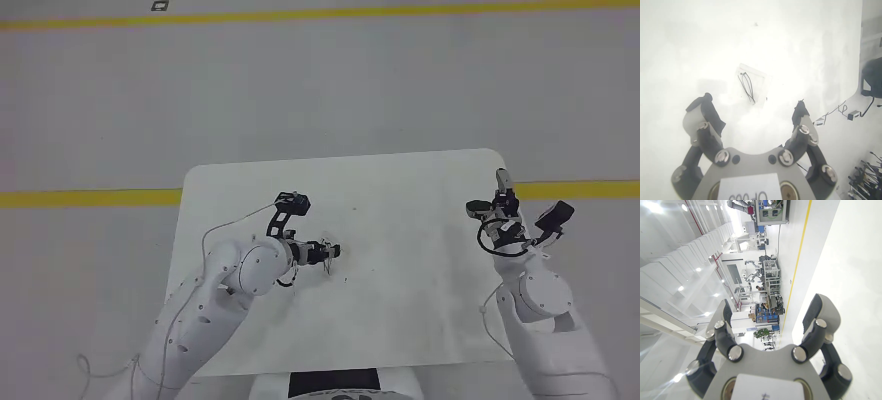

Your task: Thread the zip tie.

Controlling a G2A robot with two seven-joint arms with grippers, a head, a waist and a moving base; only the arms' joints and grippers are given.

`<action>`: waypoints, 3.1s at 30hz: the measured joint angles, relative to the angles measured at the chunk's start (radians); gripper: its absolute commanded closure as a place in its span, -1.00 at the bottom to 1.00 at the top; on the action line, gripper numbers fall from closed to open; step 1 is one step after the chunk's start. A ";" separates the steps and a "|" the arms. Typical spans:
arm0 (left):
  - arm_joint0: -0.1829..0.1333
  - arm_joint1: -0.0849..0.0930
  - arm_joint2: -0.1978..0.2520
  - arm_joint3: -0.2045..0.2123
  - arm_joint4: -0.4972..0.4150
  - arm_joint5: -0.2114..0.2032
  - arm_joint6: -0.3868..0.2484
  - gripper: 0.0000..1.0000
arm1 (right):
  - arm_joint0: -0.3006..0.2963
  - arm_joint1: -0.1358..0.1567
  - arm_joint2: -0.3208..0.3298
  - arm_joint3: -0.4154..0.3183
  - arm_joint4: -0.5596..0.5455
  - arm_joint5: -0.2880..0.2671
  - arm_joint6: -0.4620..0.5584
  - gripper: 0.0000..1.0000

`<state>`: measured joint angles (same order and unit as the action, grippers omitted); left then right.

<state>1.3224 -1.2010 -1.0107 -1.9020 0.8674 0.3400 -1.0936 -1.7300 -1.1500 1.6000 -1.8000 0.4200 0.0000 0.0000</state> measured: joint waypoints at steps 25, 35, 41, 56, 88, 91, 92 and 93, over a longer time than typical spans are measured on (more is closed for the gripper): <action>-0.105 -0.096 0.158 0.074 0.286 0.000 -0.183 -1.00 | 0.000 0.000 0.000 0.000 0.000 0.000 0.000 -1.00; -0.074 -0.129 0.112 0.119 0.336 0.000 -0.145 -1.00 | 0.000 0.000 0.000 0.000 0.000 0.000 0.000 -1.00; -0.074 -0.129 0.112 0.118 0.335 0.000 -0.145 -1.00 | 0.000 0.000 0.000 0.000 0.000 0.000 0.000 -1.00; -0.080 -0.147 0.144 0.177 0.344 0.000 -0.067 -1.00 | 0.000 0.000 0.000 0.000 0.000 0.000 0.000 -1.00; 0.001 -0.188 0.103 0.095 0.524 0.000 -0.122 0.00 | 0.000 0.000 0.000 0.000 0.000 0.000 0.000 -1.00; 0.004 -0.195 0.096 0.098 0.529 0.000 -0.130 0.04 | 0.000 0.000 0.000 0.000 0.000 0.000 0.000 -1.00; 0.003 -0.197 0.096 0.100 0.529 0.000 -0.133 0.08 | 0.000 0.000 0.000 0.000 0.000 0.000 0.000 -1.00; 0.002 -0.199 0.097 0.102 0.527 0.000 -0.136 0.10 | 0.000 0.000 0.000 0.000 0.000 0.000 0.000 -1.00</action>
<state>1.3242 -1.4002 -0.9138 -1.7996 1.3946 0.3400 -1.2293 -1.7300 -1.1500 1.6000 -1.8000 0.4200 0.0000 0.0000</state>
